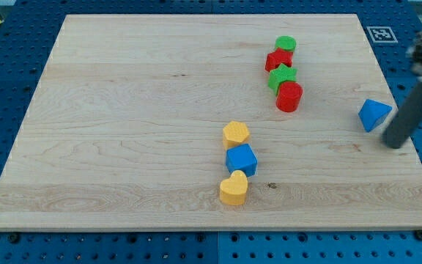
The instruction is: Push the triangle into the hexagon
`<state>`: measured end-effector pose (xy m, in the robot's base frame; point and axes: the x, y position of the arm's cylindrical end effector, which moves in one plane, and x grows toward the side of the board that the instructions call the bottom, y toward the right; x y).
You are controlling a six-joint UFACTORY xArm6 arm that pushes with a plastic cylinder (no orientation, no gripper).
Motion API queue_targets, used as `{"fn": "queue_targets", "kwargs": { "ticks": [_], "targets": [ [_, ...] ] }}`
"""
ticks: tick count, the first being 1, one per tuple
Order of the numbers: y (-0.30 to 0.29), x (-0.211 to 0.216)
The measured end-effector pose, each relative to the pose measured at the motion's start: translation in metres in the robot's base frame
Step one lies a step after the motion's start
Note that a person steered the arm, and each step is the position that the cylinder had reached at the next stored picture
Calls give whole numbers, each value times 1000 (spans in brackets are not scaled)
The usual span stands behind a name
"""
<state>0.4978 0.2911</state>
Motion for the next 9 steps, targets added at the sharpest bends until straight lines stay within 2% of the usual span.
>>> {"fn": "queue_targets", "kwargs": {
  "ticks": [1,2,5,6,8,9],
  "targets": [
    [45,-31],
    [22,-49],
    [-110,-24],
    [-119,-24],
    [-78,1],
    [-112,4]
  ]
}}
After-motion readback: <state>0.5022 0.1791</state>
